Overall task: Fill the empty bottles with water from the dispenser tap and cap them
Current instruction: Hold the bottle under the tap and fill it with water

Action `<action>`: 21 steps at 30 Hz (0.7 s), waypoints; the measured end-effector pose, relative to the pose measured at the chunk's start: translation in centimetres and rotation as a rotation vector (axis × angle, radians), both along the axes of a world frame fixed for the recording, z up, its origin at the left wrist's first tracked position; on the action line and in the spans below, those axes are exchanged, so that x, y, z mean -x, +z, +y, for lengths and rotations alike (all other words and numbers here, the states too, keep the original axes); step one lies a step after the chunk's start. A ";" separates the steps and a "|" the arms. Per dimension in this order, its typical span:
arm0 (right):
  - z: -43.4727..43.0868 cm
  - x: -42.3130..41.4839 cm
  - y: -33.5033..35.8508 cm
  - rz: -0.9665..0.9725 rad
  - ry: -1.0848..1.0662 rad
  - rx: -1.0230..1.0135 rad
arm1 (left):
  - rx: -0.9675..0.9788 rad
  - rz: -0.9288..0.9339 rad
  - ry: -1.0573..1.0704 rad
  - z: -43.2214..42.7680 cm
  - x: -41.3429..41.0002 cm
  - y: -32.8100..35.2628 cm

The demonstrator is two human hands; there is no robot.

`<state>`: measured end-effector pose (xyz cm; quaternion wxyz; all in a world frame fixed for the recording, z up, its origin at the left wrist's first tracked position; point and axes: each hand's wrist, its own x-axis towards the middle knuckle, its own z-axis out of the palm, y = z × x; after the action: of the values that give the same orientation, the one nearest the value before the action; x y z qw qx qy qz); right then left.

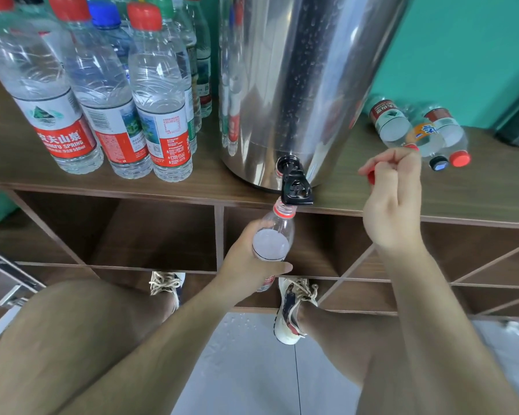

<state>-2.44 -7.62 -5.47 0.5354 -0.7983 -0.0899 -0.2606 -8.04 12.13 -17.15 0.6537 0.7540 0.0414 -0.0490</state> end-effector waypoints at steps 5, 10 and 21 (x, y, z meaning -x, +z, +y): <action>-1.0 -1.6 -1.0 0.197 -0.055 0.210 | 0.002 0.003 0.009 -0.1 0.0 0.0; -1.0 -2.1 -1.8 0.285 -0.087 0.242 | -0.013 0.000 -0.003 -0.3 0.0 0.0; -1.7 -3.4 -3.4 0.294 -0.116 0.519 | -0.042 -0.006 -0.004 -0.3 -0.1 0.1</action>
<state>0.92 -9.32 -8.85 0.3049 -0.9414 -0.0294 -0.1408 -7.96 11.87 -17.05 0.6378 0.7677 0.0389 -0.0474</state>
